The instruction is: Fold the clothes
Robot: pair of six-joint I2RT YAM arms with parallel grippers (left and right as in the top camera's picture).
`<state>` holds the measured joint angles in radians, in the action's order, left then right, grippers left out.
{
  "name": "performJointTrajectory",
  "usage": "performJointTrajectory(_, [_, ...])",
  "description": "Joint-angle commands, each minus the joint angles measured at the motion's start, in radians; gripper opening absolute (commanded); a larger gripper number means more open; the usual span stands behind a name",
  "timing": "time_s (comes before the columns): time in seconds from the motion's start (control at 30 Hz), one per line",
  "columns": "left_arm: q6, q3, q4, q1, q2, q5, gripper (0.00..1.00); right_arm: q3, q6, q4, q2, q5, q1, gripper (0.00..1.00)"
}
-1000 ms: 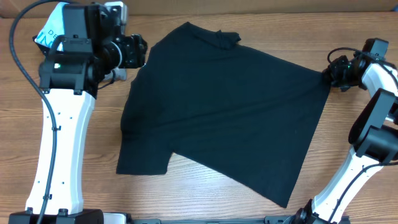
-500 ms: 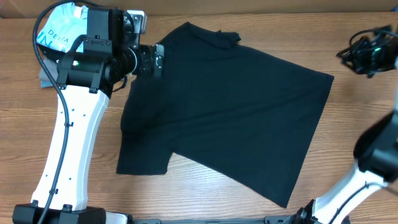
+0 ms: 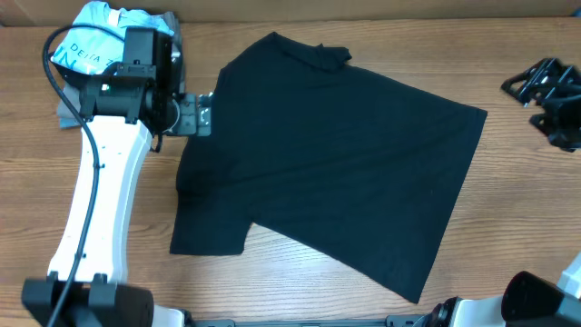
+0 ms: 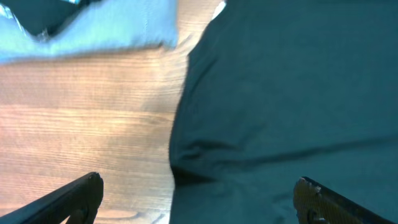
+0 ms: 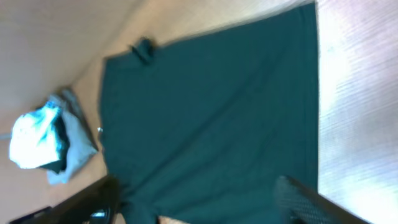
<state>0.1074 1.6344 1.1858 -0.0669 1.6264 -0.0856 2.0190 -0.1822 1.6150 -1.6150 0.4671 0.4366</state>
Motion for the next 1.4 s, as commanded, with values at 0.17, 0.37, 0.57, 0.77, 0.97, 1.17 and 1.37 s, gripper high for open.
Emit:
performJointTrajectory(0.17, [0.019, -0.173, -0.133, 0.067, 0.092, 0.156, 0.99, -0.431, -0.163, -0.153, -0.024, -0.146, -0.059, 0.41])
performJointTrajectory(0.37, [0.004, -0.173, -0.142, 0.066, 0.094, 0.164, 1.0, -0.884, -0.403, -0.569, -0.031, -0.245, -0.054, 0.27])
performJointTrajectory(0.57, [-0.007, -0.173, -0.122, 0.067, 0.094, 0.161, 1.0, -1.207, -0.536, -0.88, -0.058, -0.266, -0.053, 0.19])
performJointTrajectory(0.77, [-0.006, -0.173, -0.124, 0.067, 0.094, 0.161, 1.0, -1.241, -0.574, -0.901, -0.096, -0.439, -0.031, 0.18])
performJointTrajectory(0.97, [-0.006, -0.173, -0.115, 0.067, 0.094, 0.161, 1.0, -1.134, -0.57, -0.885, -0.096, -0.518, 0.094, 0.18])
performJointTrajectory(1.17, [-0.001, -0.173, -0.117, 0.067, 0.094, 0.164, 1.0, -0.982, -0.384, -0.883, -0.096, -0.356, 0.159, 0.33])
performJointTrajectory(1.37, [0.003, -0.173, -0.106, 0.067, 0.094, 0.163, 1.0, -0.812, -0.293, -0.737, -0.069, -0.233, 0.159, 0.41])
